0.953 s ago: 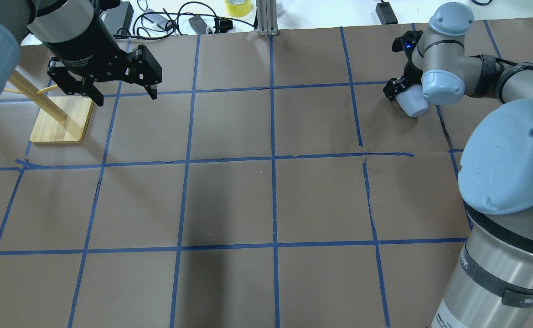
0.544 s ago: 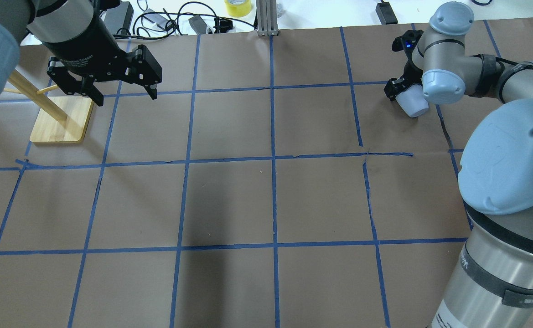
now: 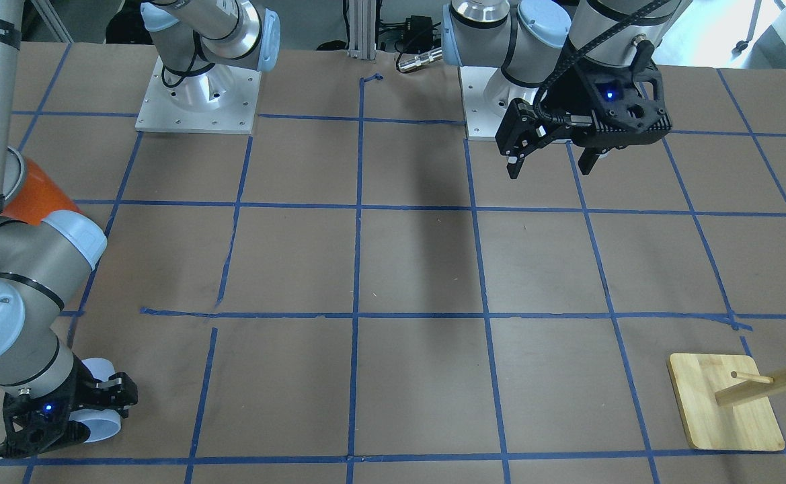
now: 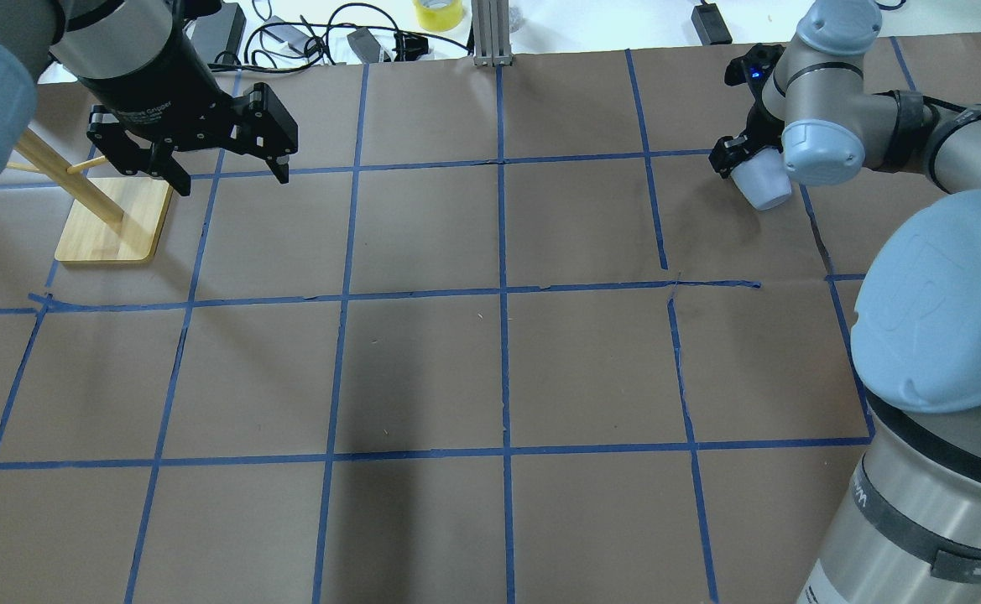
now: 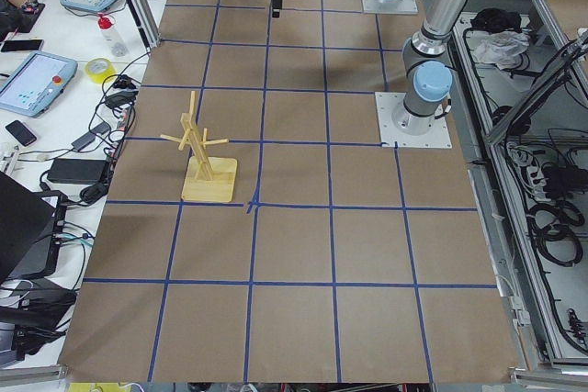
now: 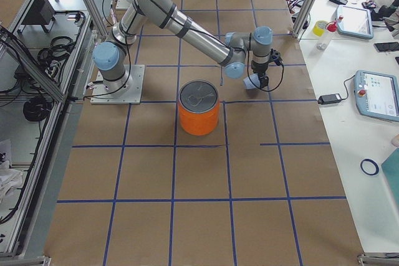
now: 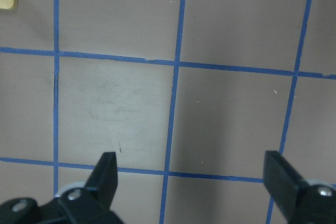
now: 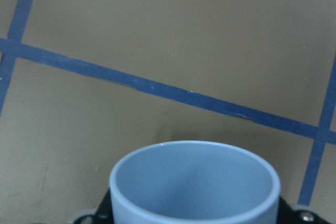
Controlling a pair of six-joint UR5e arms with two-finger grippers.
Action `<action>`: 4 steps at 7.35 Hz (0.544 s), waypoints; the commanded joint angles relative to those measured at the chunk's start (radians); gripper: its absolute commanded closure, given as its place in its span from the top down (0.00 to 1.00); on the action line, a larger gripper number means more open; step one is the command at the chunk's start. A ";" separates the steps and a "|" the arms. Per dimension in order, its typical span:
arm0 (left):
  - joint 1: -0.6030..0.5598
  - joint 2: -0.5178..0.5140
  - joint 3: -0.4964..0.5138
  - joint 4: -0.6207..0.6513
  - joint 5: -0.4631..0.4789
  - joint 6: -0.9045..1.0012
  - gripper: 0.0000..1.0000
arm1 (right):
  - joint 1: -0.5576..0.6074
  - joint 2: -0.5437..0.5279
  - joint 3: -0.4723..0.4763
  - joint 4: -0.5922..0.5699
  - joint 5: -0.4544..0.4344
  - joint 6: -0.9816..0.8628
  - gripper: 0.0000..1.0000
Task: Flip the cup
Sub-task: 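Lift the white cup with the right gripper and carry it toward the table center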
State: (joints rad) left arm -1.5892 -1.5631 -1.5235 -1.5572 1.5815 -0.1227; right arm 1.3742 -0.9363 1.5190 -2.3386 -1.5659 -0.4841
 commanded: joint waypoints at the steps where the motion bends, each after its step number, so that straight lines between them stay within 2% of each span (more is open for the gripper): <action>1: 0.000 0.000 0.000 -0.001 0.000 0.000 1.00 | 0.037 -0.044 0.013 0.044 0.047 -0.034 0.07; 4: 0.000 0.000 0.000 -0.003 0.000 0.000 1.00 | 0.179 -0.108 0.013 0.076 0.049 -0.124 0.05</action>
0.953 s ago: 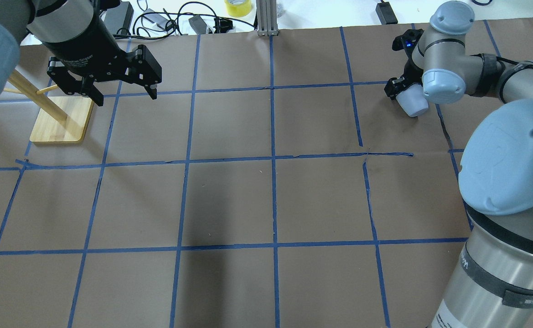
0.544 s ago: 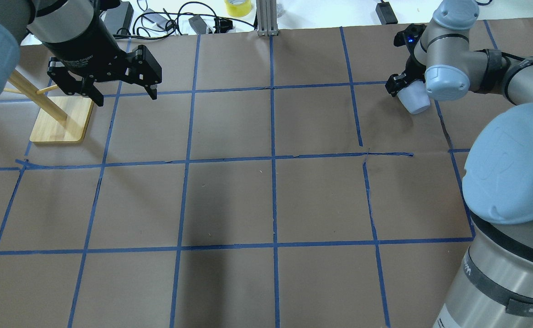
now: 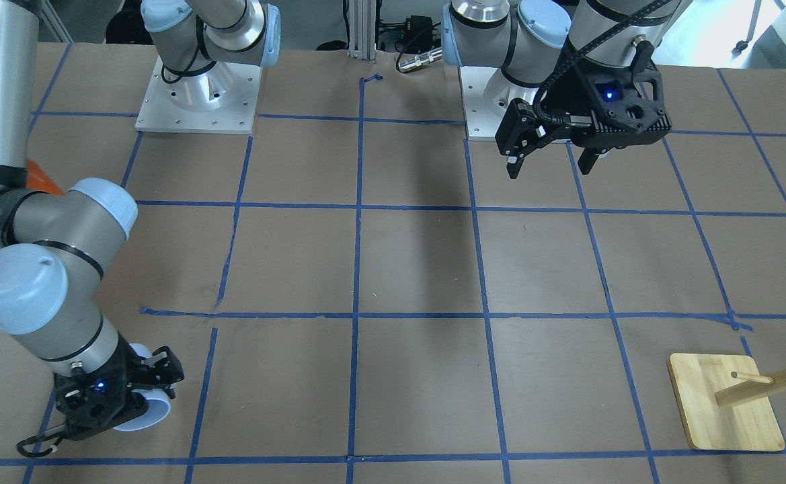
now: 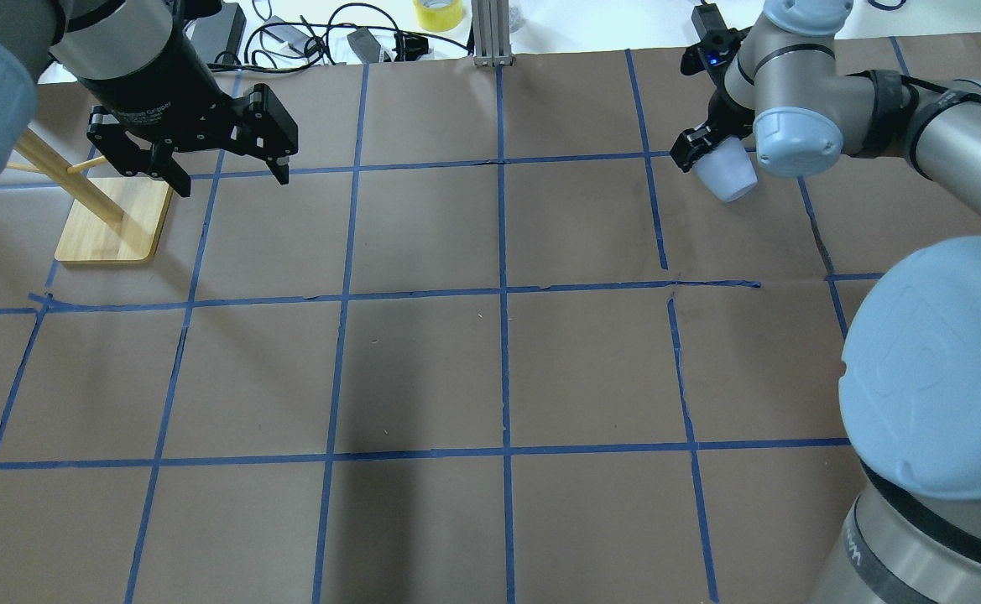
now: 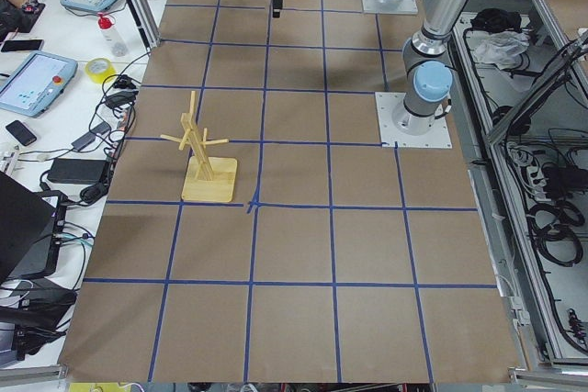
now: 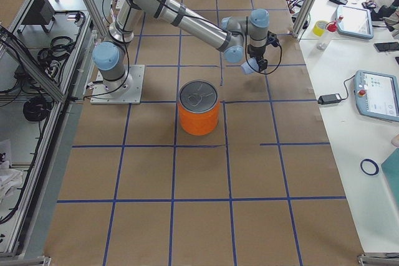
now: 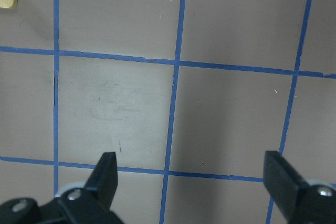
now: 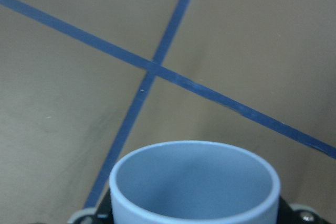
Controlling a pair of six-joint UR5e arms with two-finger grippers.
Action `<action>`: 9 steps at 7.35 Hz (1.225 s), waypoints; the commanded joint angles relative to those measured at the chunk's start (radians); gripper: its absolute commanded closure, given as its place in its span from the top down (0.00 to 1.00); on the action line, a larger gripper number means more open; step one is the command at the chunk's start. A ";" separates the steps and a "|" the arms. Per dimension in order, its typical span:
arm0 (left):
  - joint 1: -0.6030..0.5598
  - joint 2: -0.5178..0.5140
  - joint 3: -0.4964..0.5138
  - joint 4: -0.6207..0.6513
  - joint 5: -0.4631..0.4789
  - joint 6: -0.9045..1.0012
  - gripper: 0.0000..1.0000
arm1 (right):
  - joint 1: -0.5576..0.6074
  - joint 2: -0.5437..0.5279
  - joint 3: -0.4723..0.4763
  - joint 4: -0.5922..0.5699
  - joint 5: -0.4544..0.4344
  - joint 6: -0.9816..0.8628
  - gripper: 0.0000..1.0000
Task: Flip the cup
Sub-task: 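Lift the white cup with the right gripper and carry it toward the table center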
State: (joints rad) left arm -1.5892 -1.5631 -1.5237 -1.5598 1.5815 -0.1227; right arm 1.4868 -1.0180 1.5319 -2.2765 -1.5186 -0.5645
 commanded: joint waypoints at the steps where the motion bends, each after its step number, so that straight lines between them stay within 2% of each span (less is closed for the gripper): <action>1: 0.000 0.000 -0.001 0.001 0.000 0.000 1.00 | 0.114 -0.042 0.001 0.014 0.000 -0.087 0.04; 2: 0.000 0.000 0.000 0.000 0.000 0.000 1.00 | 0.156 -0.045 0.002 0.015 0.001 -0.127 0.00; 9: 0.000 0.000 0.000 0.004 0.000 0.000 1.00 | 0.466 -0.039 0.037 0.019 0.001 -0.437 0.00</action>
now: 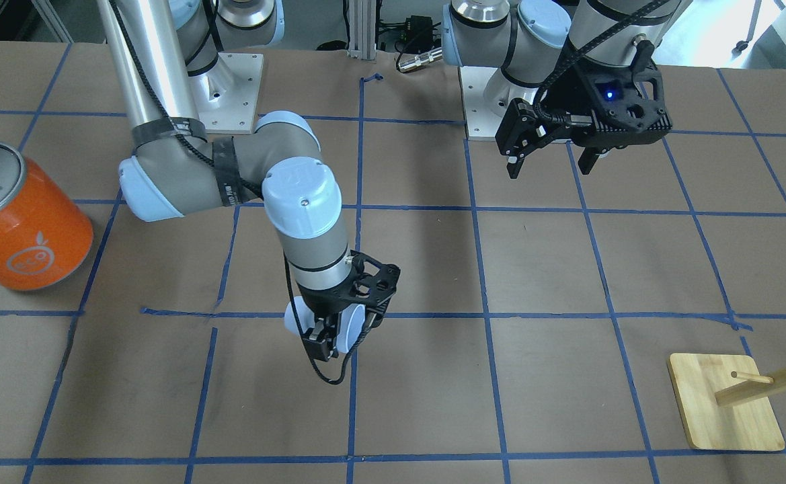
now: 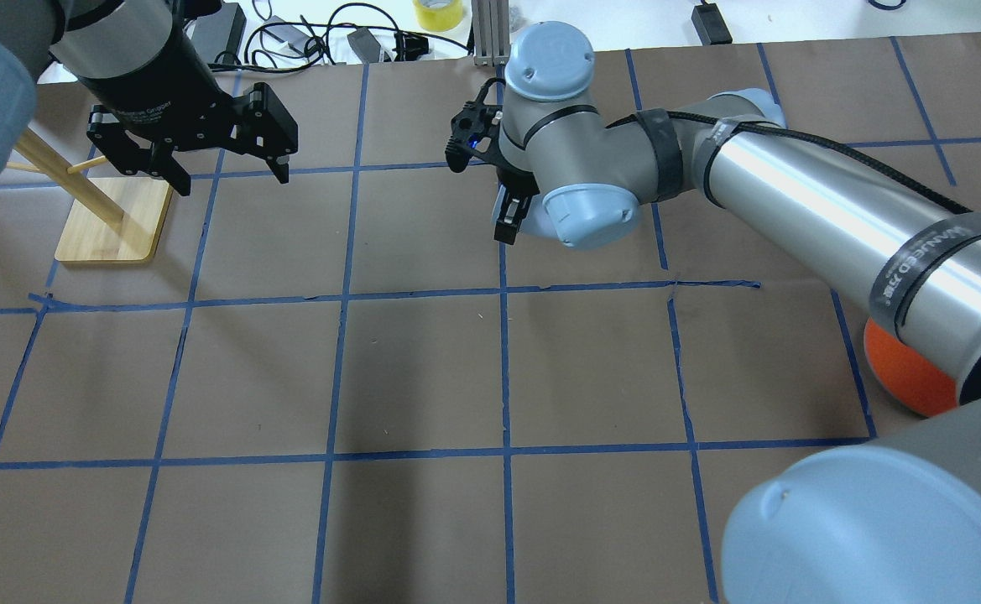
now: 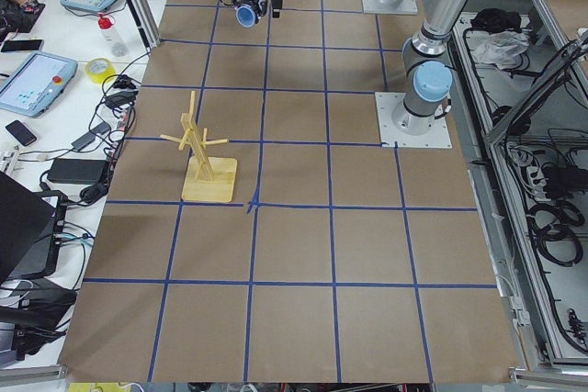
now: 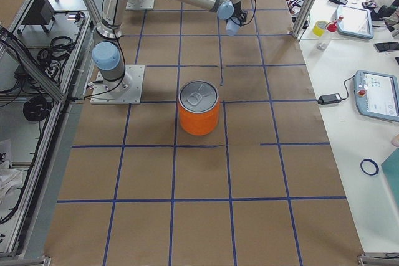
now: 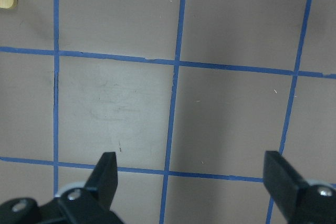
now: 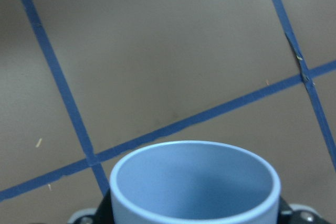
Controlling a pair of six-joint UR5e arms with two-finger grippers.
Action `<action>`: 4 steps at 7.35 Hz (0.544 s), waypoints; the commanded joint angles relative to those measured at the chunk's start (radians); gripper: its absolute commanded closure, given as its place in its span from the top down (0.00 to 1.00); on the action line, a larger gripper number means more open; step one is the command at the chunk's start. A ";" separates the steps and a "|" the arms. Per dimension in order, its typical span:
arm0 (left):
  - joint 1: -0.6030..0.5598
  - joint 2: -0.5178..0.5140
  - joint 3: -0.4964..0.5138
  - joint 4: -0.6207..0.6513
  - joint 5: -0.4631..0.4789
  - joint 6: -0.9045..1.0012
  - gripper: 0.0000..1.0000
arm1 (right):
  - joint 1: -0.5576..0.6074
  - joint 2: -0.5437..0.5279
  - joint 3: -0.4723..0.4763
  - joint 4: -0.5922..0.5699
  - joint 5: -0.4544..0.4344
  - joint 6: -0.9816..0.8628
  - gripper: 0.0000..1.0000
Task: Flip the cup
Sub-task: 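Lift the white cup with the right gripper and carry it toward the table center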
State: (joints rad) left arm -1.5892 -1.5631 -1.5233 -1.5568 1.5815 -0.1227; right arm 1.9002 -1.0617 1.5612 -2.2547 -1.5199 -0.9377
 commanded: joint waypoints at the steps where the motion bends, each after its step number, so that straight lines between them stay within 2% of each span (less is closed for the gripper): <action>1: 0.000 0.000 0.000 0.000 0.000 0.000 1.00 | 0.074 0.017 0.016 -0.014 0.007 -0.108 0.00; 2: 0.000 0.000 -0.001 0.000 0.000 0.000 1.00 | 0.118 0.025 0.017 -0.014 0.020 -0.136 0.00; 4: 0.000 0.000 0.000 0.000 0.000 0.000 1.00 | 0.129 0.043 0.017 -0.014 0.039 -0.252 0.00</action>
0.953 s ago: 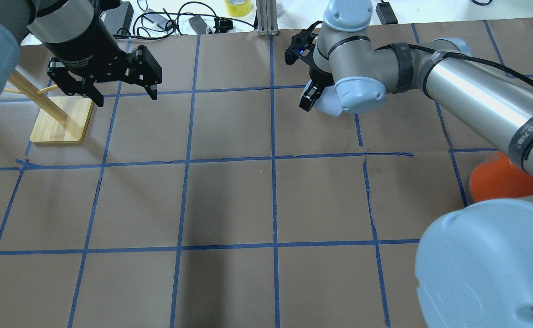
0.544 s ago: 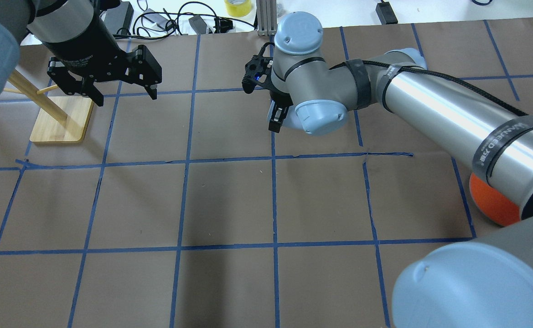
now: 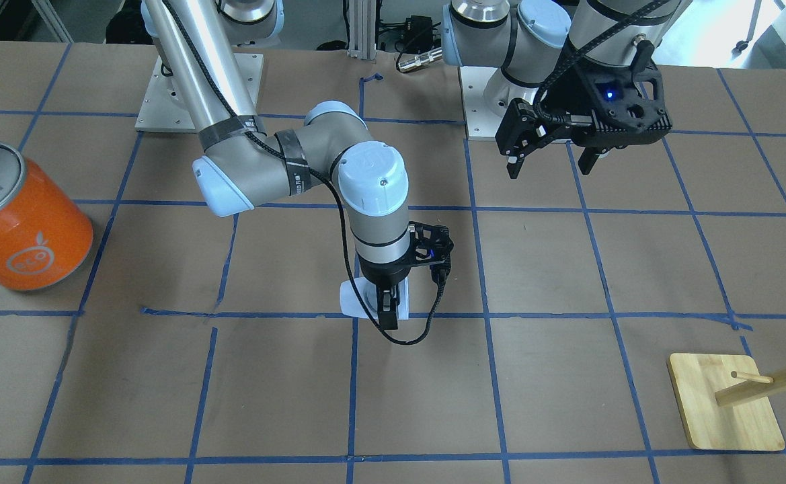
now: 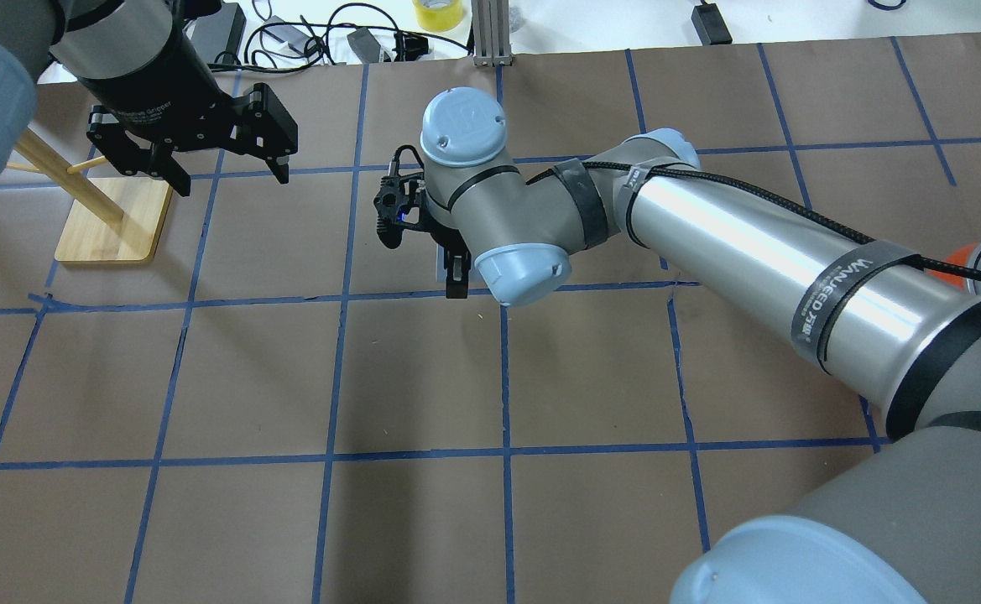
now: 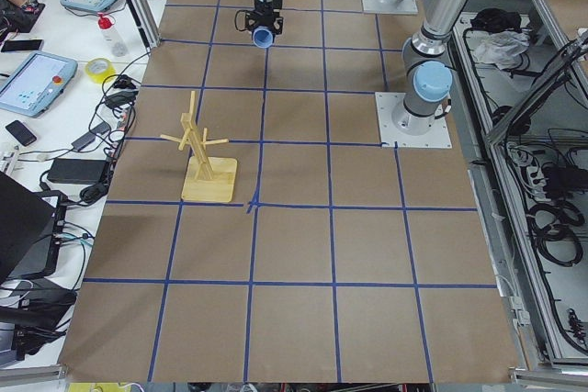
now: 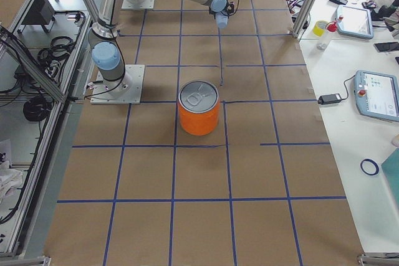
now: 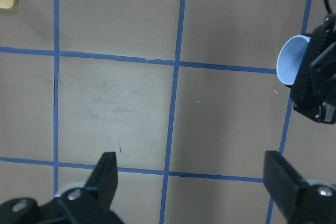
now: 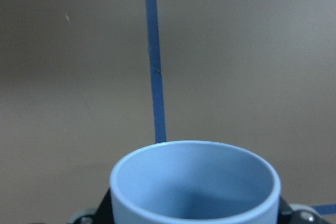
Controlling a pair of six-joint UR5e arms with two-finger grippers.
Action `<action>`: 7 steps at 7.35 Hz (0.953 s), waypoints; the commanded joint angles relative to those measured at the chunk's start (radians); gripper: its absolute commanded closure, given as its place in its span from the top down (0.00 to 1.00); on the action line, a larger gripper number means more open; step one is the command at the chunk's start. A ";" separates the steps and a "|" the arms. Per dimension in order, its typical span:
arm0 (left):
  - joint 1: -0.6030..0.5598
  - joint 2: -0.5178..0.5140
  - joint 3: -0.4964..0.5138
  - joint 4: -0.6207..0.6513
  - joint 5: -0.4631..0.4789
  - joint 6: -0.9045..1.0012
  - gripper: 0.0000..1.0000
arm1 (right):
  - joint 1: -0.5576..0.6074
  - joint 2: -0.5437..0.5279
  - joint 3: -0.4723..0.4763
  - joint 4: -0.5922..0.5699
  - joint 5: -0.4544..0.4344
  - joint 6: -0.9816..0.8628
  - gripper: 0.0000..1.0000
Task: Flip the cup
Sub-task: 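Lift the white cup with the right gripper and carry it toward the table center, then rotate the right wrist to tip the held cup onto its side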
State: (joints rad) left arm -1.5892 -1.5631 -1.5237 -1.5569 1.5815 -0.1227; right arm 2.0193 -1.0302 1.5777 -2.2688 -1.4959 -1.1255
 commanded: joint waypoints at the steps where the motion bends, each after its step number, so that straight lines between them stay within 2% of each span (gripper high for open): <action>1: 0.000 0.000 0.000 0.000 0.000 0.000 1.00 | 0.013 0.027 0.002 0.000 0.037 -0.054 0.00; 7: 0.000 0.000 0.000 0.000 0.000 0.000 1.00 | 0.010 0.079 0.001 -0.024 0.039 -0.037 0.00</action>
State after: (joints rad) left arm -1.5892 -1.5632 -1.5233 -1.5570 1.5816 -0.1227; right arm 2.0299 -0.9656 1.5793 -2.2807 -1.4583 -1.1629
